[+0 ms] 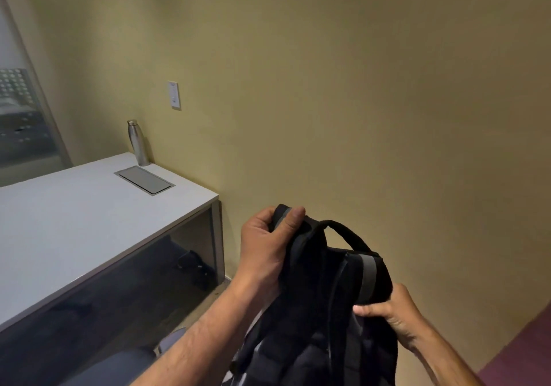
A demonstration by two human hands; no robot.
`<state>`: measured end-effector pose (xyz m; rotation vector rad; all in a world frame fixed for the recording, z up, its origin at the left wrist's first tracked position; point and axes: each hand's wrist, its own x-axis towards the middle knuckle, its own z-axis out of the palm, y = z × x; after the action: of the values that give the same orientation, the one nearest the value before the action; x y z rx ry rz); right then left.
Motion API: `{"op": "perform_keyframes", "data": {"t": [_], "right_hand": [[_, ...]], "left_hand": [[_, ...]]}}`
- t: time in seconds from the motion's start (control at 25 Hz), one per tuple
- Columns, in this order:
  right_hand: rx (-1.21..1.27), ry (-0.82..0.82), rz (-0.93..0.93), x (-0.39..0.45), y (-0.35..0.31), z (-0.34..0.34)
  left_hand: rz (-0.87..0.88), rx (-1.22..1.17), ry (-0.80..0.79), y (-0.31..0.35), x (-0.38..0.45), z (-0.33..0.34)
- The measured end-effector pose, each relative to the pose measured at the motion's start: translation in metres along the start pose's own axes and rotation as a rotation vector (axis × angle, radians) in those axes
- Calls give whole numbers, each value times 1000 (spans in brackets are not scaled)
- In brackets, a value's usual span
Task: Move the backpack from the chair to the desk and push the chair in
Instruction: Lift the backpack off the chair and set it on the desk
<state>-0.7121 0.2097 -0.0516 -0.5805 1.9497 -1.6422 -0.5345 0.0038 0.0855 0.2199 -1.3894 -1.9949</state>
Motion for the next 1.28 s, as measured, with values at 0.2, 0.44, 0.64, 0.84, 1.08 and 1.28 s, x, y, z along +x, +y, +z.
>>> {"op": "perform_keyframes", "data": {"t": [0.2,0.44,0.64,0.84,1.08,1.28], "right_hand": [[177,-47,-117,68,-23,15],[301,-232,-220,139,-70,33],[311,-289,-330,209,-113,52],[350,-296,-408,292,-146,104],[396,-279,-409,387,-188,202],[388,-122,-496,460,-235,276]], "left_hand": [[-26,149,114,-7,47,-41],[-31,430,318,-47,80,-115],[-155,395,310,-106,160,-144],[-42,312,367,-122,269,-191],[78,368,524,-84,369,-267],[153,484,569,-33,460,-324]]}}
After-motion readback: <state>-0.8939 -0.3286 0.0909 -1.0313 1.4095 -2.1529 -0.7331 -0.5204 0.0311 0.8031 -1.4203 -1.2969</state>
